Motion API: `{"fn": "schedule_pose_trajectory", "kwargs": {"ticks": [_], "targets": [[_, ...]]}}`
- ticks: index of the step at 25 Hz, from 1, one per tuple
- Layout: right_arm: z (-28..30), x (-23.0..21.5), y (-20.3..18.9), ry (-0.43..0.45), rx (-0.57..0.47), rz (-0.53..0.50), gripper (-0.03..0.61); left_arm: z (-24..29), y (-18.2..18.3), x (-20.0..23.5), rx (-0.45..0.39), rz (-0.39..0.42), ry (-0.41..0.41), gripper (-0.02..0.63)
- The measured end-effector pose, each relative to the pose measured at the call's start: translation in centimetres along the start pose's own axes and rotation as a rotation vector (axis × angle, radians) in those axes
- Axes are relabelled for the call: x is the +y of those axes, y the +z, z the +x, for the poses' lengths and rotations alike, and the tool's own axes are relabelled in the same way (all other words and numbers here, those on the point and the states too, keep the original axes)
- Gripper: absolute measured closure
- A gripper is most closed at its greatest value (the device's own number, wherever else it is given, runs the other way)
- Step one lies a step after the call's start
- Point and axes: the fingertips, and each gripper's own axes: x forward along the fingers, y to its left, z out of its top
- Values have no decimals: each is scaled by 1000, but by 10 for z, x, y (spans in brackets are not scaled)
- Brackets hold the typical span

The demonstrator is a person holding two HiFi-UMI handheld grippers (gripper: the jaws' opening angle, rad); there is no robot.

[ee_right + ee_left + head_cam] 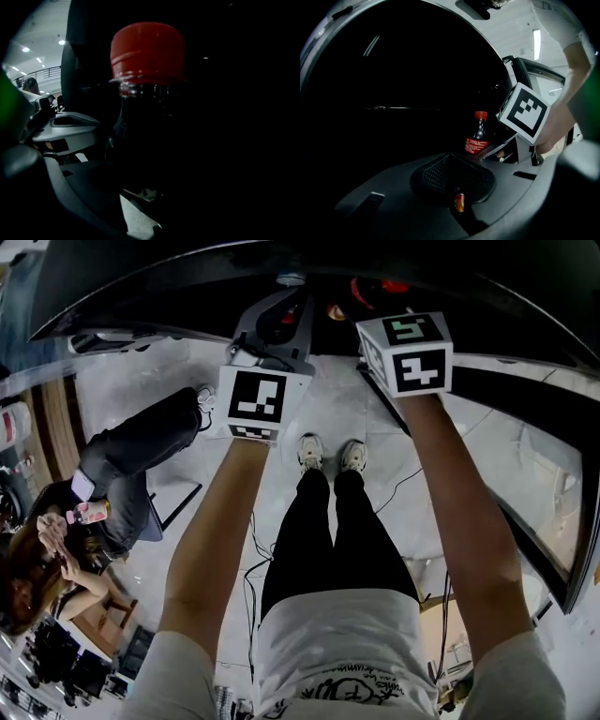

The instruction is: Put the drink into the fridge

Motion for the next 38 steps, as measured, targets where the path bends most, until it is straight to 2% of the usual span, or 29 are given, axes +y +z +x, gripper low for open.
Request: {"fn": "schedule_pose_trajectory", "kwargs": {"ticks": [15, 27, 31, 38], "targets": [[39, -31, -23, -63, 73, 16, 264, 37, -20, 7, 45, 17, 2, 592], [53, -33, -15, -35, 45, 21, 255, 40, -23, 13, 72, 8, 9, 592], [46, -35, -10, -45, 31, 59, 195, 37, -14, 11, 65, 2, 6, 592], [21, -33, -22, -74, 5, 216, 187, 25, -7, 2, 54, -24, 23, 592]]}}
